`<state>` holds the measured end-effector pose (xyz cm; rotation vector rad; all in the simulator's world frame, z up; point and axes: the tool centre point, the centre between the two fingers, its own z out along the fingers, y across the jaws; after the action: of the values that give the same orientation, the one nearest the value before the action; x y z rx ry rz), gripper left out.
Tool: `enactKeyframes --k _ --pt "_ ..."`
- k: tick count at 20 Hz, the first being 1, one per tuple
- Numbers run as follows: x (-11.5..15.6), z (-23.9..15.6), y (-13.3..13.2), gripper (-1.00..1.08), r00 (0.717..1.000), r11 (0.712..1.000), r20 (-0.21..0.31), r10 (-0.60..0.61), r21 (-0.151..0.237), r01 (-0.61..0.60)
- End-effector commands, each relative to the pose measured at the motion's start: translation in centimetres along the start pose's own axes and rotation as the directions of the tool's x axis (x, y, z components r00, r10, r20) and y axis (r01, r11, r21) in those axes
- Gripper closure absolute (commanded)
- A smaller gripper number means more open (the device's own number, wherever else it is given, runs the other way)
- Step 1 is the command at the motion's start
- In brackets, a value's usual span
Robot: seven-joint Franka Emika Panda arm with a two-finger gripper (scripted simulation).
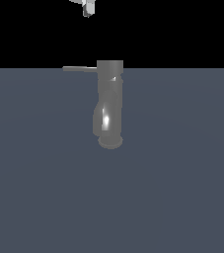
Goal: Turn on the faucet by rotating a designated handle.
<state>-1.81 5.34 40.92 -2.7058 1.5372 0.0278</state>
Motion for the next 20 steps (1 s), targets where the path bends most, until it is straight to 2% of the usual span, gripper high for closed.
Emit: enactKeyframes --k 1,10,20 --pt "0.1 1.0 -1.3 1.08 0.998 0.998 -0.001 0.058 -0.001 -0.058" --pt "0.1 4.9 -5.9 1.08 0.967 0.967 -0.010 0.256 -0.004 -0.256" --pt "-0.4 9.6 -10.3 1.08 0.893 0.893 -0.024 0.450 -0.002 -0.450"
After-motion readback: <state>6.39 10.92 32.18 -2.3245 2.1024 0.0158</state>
